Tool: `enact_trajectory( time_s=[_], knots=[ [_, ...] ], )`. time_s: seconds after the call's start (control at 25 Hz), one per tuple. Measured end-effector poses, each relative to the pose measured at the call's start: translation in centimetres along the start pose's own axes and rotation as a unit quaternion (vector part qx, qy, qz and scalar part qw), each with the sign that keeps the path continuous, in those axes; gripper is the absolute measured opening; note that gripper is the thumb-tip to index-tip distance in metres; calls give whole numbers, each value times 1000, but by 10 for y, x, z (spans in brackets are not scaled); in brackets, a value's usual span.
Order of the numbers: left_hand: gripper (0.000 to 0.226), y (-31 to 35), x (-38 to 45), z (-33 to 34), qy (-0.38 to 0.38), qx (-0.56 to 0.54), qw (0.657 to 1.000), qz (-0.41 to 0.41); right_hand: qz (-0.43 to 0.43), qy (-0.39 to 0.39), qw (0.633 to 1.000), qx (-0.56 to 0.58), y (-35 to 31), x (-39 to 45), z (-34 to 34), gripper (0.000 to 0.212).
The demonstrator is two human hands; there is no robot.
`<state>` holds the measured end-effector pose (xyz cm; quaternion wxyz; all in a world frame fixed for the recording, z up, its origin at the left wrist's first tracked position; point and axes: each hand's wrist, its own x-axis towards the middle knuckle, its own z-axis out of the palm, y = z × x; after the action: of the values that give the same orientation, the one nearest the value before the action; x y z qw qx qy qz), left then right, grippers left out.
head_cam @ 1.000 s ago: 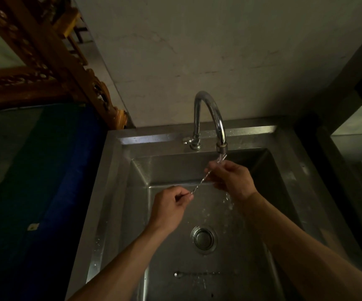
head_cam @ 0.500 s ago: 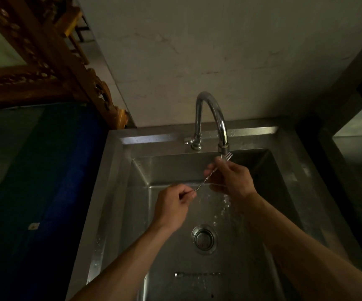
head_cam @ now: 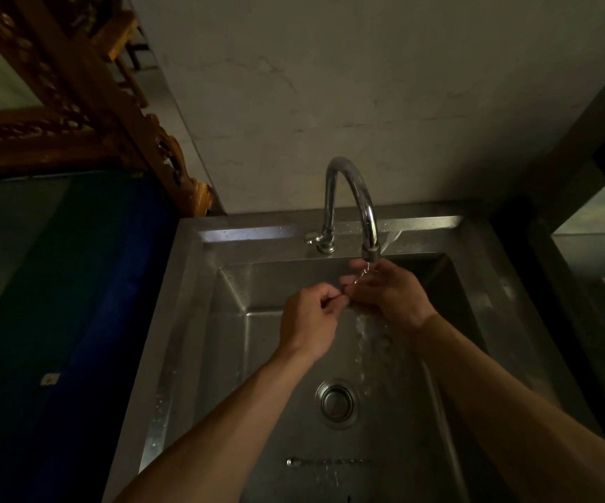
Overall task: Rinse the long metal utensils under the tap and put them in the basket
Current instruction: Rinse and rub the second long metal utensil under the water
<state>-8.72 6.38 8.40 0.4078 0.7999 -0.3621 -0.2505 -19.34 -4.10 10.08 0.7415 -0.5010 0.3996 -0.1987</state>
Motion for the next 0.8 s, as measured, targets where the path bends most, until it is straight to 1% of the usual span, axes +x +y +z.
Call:
enact_trajectory(
  time_s=[0.04,0.12,0.16,0.2,0.28,0.32,0.36,0.44,0.48,0.56,0.6,0.64,0.72,0.76,0.8],
  knots=[
    [13,1,-1,2,0,-7,1000,-2,-4,11,1000,-23,1,0,1,28],
    [11,8,-2,4,-3,-17,1000,3,-11,71,997,-27,2,-1,6,16],
    [10,10,-2,5,-3,-16,1000,5,-18,96,995,-16,2,-2,7,19],
    [11,11,-1,6,1,-13,1000,4,-23,101,995,-13,3,-3,8,20],
    [13,11,3,7,13,-21,1000,-3,-29,44,998,-26,2,-5,8,12],
    [11,11,4,8,15,-34,999,-4,-20,24,999,-10,2,-5,9,13],
    [9,13,4,9,14,-48,999,-3,-8,28,999,15,3,-4,10,13],
    [8,15,5,10,18,-53,998,-2,-2,81,997,20,2,-1,11,21],
    [9,16,6,10,22,-47,999,-4,0,76,997,9,2,-1,9,20],
    [8,16,7,7,27,-42,999,-5,17,6,1000,22,-3,-3,8,14],
    [7,16,8,6,22,-43,999,-1,29,-9,999,27,-6,-4,8,14],
    [7,17,7,7,13,-42,999,4,31,19,999,15,-7,-2,8,12],
    [8,20,5,10,5,-32,999,4,14,114,993,-32,-7,2,9,20],
    [10,21,4,10,13,-32,999,-2,4,113,993,-45,-6,3,9,20],
    [11,21,4,8,23,-37,999,-9,-6,76,996,-47,-4,2,11,14]
  ],
)
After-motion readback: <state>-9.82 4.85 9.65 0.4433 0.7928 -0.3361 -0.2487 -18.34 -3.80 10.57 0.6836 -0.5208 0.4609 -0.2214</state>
